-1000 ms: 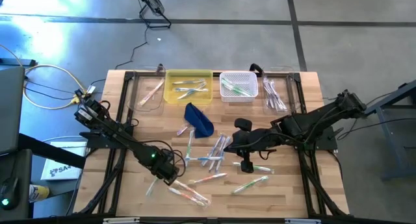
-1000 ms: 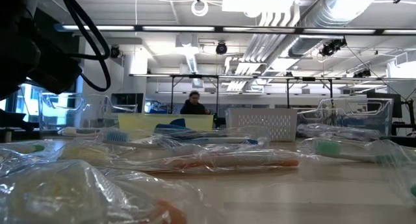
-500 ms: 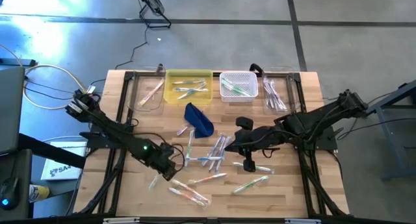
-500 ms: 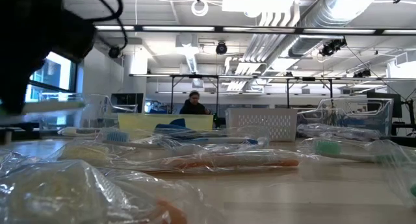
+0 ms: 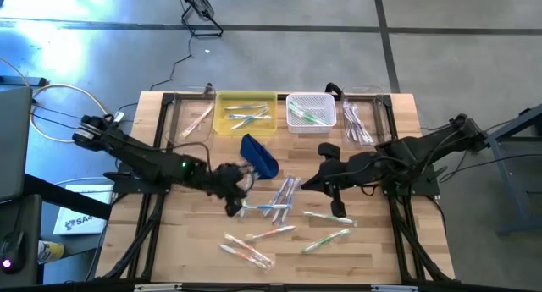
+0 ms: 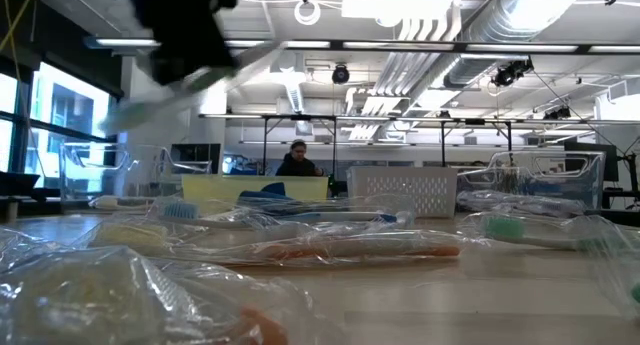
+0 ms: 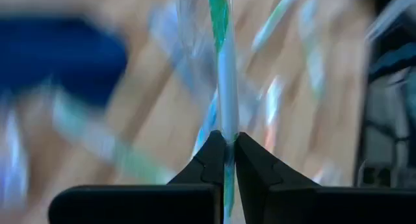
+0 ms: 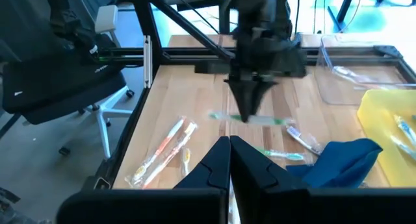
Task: Pick & Place Toothbrushes
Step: Put the green toothbrush into the white bin
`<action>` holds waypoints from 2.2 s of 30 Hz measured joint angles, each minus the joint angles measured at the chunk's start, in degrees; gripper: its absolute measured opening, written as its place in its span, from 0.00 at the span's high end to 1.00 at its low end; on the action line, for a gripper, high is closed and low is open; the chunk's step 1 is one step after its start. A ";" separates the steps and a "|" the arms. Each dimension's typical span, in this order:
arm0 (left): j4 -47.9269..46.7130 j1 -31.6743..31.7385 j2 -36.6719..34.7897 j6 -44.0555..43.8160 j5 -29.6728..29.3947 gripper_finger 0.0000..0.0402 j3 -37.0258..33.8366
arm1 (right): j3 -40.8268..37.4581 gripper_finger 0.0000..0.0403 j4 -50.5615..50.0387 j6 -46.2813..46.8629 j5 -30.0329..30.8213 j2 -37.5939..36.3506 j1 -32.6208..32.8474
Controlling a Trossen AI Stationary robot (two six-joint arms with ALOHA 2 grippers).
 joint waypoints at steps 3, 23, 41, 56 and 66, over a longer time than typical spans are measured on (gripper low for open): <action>11.24 3.72 -0.77 10.44 1.15 0.97 0.00 | 0.00 1.00 0.04 -1.18 0.08 -0.86 -0.11; 35.27 14.68 1.57 41.33 15.47 0.97 11.44 | 0.00 1.00 2.00 -0.19 15.48 -3.78 -0.89; 29.35 14.66 3.80 45.27 17.82 0.97 16.74 | 0.00 0.72 9.47 -0.67 7.34 -2.04 -6.82; 30.02 14.66 4.71 45.63 16.95 0.97 16.72 | 0.00 0.53 15.74 -4.73 3.99 1.76 -8.65; 29.87 14.66 4.72 45.68 16.93 0.97 16.72 | -0.02 0.55 20.22 -6.04 3.02 2.66 -8.70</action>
